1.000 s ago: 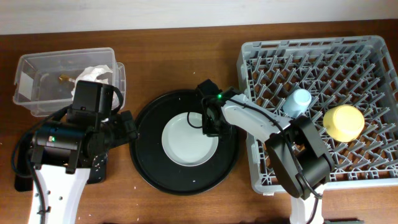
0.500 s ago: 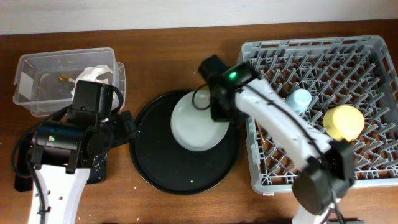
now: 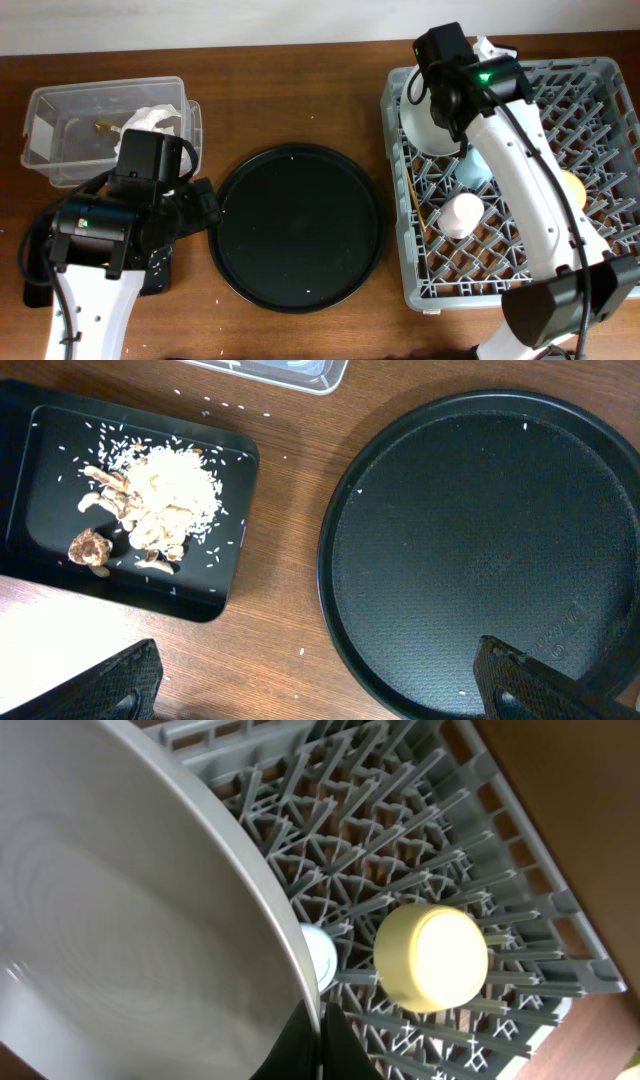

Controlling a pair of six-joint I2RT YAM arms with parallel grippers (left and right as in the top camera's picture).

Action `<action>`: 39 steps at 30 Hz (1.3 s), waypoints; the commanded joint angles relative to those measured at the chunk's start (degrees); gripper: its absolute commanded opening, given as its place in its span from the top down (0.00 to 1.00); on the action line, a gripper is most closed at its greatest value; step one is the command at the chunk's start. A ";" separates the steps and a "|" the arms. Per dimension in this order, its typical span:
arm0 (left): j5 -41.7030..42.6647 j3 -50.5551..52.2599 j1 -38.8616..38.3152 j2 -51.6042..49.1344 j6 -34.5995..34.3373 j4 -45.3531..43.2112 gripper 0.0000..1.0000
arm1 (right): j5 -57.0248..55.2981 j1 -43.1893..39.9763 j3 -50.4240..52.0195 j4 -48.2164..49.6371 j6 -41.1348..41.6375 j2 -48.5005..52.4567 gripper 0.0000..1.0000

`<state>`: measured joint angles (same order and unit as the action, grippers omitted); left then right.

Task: Sort waste into correct bins and load items into the dishwasher rack
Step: 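Grasp the white plate rim with the right gripper and lift it, then stand the white plate upright in the rack's back-left slots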

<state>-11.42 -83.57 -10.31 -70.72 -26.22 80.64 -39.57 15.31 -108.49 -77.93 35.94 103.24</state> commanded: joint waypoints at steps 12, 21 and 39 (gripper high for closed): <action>-0.83 -0.37 0.35 0.35 -0.09 0.02 0.01 | -5.05 0.22 1.25 5.70 1.18 9.62 0.96; -0.83 -0.37 0.35 0.35 -0.09 0.02 0.01 | 5.49 6.32 -1.77 2.29 0.94 4.46 0.60; -0.83 -0.37 0.35 0.35 -0.09 0.02 0.01 | 8.52 6.36 2.08 2.71 2.03 -18.80 0.65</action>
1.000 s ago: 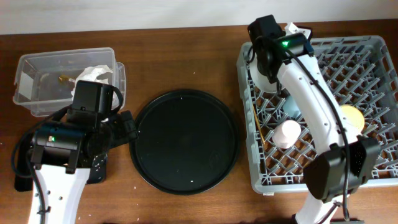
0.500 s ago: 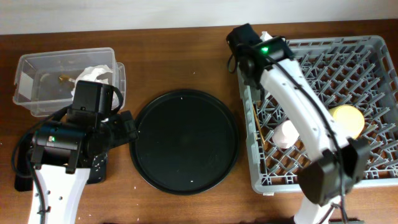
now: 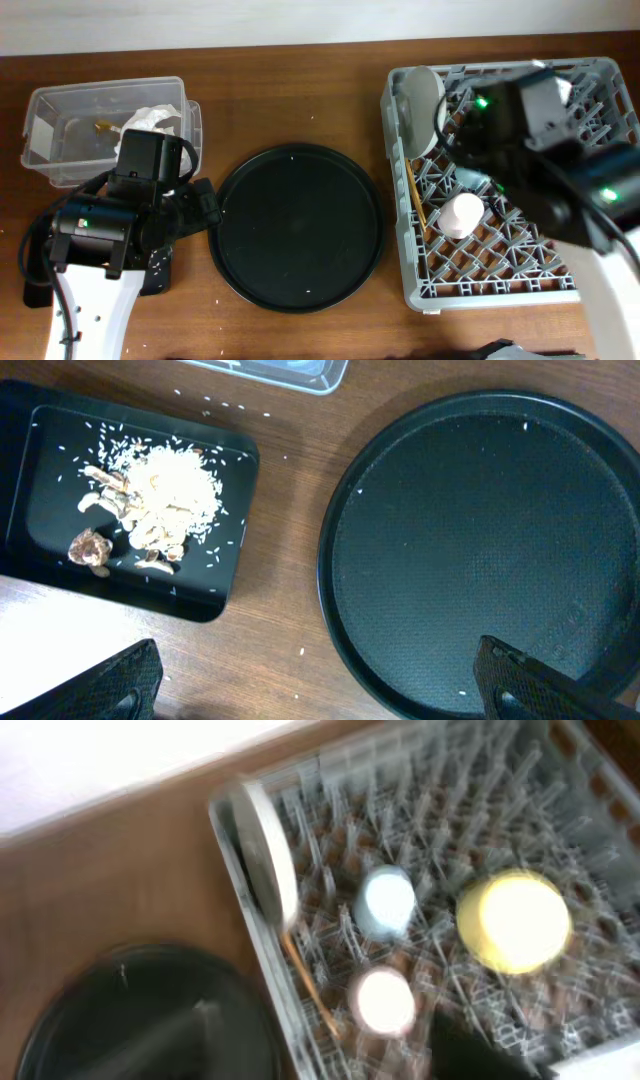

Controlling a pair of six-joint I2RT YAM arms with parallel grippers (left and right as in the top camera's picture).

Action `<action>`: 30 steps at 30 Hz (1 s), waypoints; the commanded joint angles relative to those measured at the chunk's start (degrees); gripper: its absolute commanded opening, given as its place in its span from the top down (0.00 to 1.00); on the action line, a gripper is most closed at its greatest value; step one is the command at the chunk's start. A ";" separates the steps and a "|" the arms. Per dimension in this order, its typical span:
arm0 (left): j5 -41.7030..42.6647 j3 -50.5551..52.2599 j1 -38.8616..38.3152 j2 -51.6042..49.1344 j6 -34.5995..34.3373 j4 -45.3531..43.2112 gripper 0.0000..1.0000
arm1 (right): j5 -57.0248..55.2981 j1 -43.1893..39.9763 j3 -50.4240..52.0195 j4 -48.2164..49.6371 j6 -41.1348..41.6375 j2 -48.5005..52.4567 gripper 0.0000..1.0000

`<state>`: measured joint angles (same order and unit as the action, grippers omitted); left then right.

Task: Sort waste into correct bins and load items into the dishwasher rack
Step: 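Stand the white plate upright in the rack's back-left slots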

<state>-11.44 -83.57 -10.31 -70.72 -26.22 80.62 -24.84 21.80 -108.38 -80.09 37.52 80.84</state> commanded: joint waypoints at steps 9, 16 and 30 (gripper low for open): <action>-0.81 -0.37 0.35 0.35 -0.09 0.04 0.01 | 13.44 -17.51 2.10 24.13 -7.45 27.43 0.96; -0.81 -0.37 0.35 0.35 -0.09 0.04 0.01 | 40.81 -20.72 2.08 24.33 -19.30 30.60 0.96; -0.81 -0.37 0.35 0.35 -0.09 0.04 0.01 | 34.62 -20.70 2.10 -0.81 -19.52 -0.52 0.63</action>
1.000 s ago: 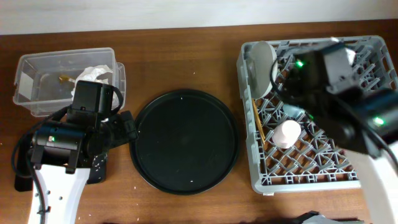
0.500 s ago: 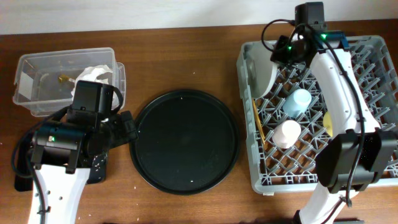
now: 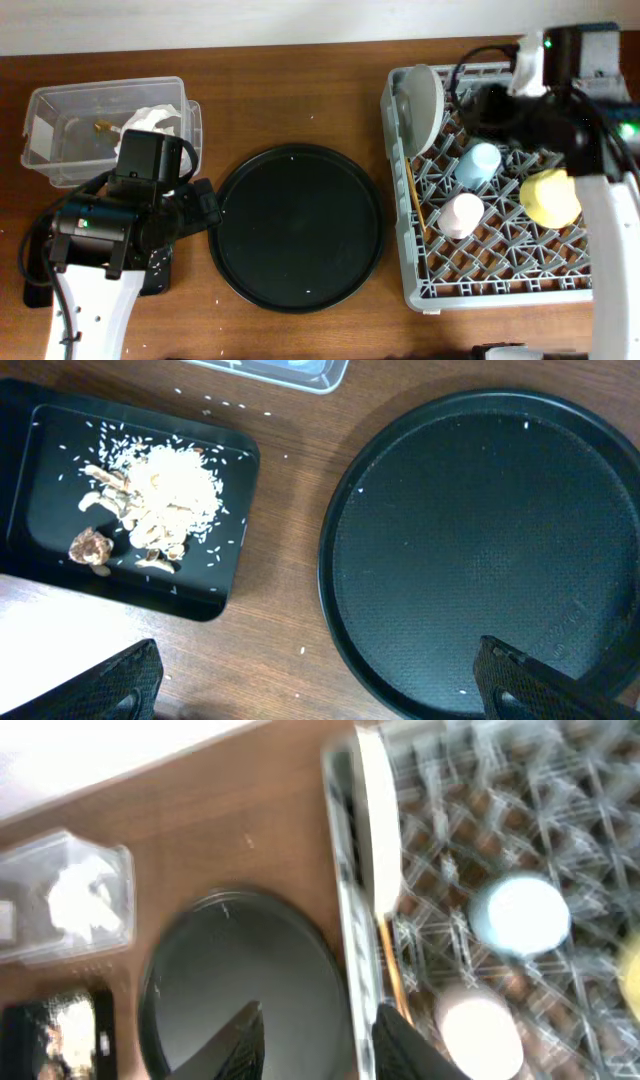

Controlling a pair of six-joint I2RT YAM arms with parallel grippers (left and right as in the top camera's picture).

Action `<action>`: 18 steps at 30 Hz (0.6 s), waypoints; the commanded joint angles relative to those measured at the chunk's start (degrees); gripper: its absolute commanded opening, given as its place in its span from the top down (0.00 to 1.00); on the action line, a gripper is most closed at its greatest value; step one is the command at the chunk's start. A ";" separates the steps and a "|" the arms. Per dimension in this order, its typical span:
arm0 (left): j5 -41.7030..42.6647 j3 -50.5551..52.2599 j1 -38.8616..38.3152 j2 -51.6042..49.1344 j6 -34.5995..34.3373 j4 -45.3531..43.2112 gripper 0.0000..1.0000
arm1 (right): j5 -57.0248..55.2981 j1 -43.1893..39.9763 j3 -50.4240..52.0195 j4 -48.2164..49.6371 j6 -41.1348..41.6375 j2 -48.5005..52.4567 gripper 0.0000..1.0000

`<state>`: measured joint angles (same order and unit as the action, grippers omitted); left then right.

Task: Sort waste into correct bins and load items into the dishwasher rack
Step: 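Stand the white plate upright in the rack's back-left slots, then release the plate and pull the right gripper back toward the front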

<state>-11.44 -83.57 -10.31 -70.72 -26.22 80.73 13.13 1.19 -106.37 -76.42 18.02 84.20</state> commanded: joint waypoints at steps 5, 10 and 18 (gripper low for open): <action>-0.81 -0.37 0.35 0.35 -0.09 -0.07 0.01 | -3.34 -0.09 8.41 -11.80 -0.02 -15.61 0.62; -0.81 -0.37 0.35 0.35 -0.09 -0.07 0.01 | -3.23 -0.09 25.70 -9.31 0.48 -32.44 0.01; -0.81 -0.37 0.35 0.35 -0.09 -0.07 0.01 | -2.01 -0.09 28.72 -12.11 0.44 -34.82 0.01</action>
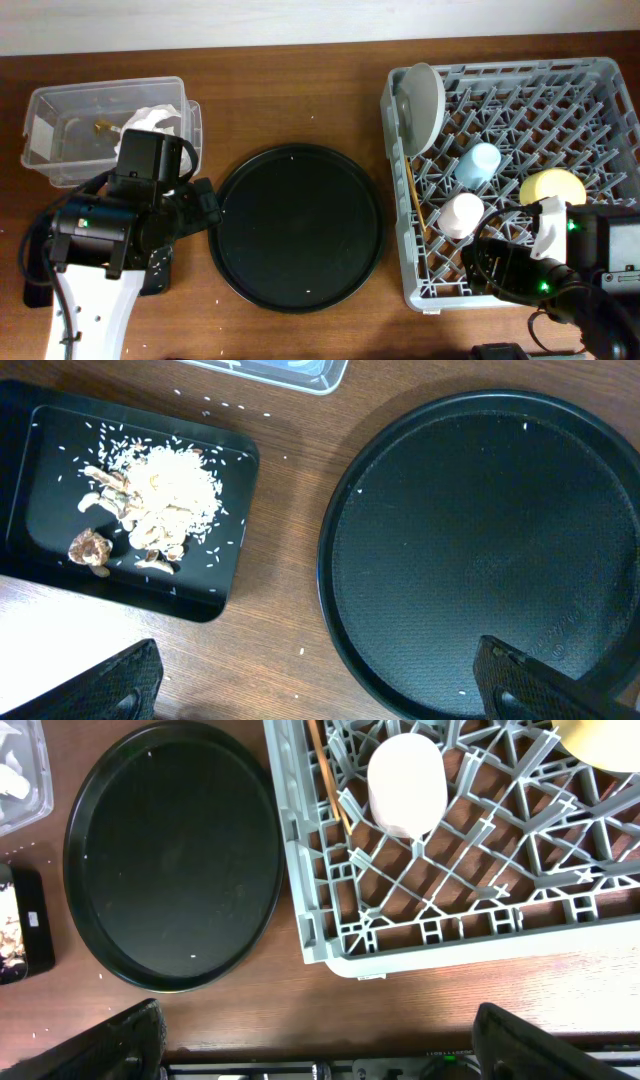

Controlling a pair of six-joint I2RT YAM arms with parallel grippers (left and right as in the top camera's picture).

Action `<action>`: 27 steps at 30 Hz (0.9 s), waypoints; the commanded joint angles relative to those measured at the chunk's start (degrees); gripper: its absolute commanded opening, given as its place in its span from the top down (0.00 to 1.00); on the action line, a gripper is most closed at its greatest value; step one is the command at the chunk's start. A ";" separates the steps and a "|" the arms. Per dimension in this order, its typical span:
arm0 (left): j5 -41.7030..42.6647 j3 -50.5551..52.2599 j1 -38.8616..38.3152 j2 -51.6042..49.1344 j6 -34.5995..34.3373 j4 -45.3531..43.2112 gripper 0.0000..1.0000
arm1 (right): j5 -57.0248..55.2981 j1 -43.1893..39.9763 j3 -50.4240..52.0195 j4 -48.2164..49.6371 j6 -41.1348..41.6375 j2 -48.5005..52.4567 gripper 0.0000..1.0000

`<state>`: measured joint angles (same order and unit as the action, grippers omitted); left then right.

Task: Sort waste into correct bins and load items into the dishwasher rack
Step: 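Release the plate and pull the right gripper back toward the front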

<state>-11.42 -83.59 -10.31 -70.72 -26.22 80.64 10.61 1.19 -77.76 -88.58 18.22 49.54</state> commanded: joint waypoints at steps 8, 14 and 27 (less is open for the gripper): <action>-0.85 -0.35 0.35 0.35 -0.09 0.02 0.01 | -0.26 0.66 13.03 13.70 0.00 -14.21 0.01; -0.83 -0.35 0.35 0.35 -0.09 0.04 0.01 | 2.51 8.46 37.90 35.67 -4.26 -38.25 0.01; -0.83 -0.35 0.35 0.35 -0.09 0.02 0.01 | -1.44 8.00 71.80 78.27 -6.01 -49.35 0.01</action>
<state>-11.44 -83.59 -10.31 -70.72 -26.22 80.75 9.93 9.21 -9.26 -15.92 12.84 0.91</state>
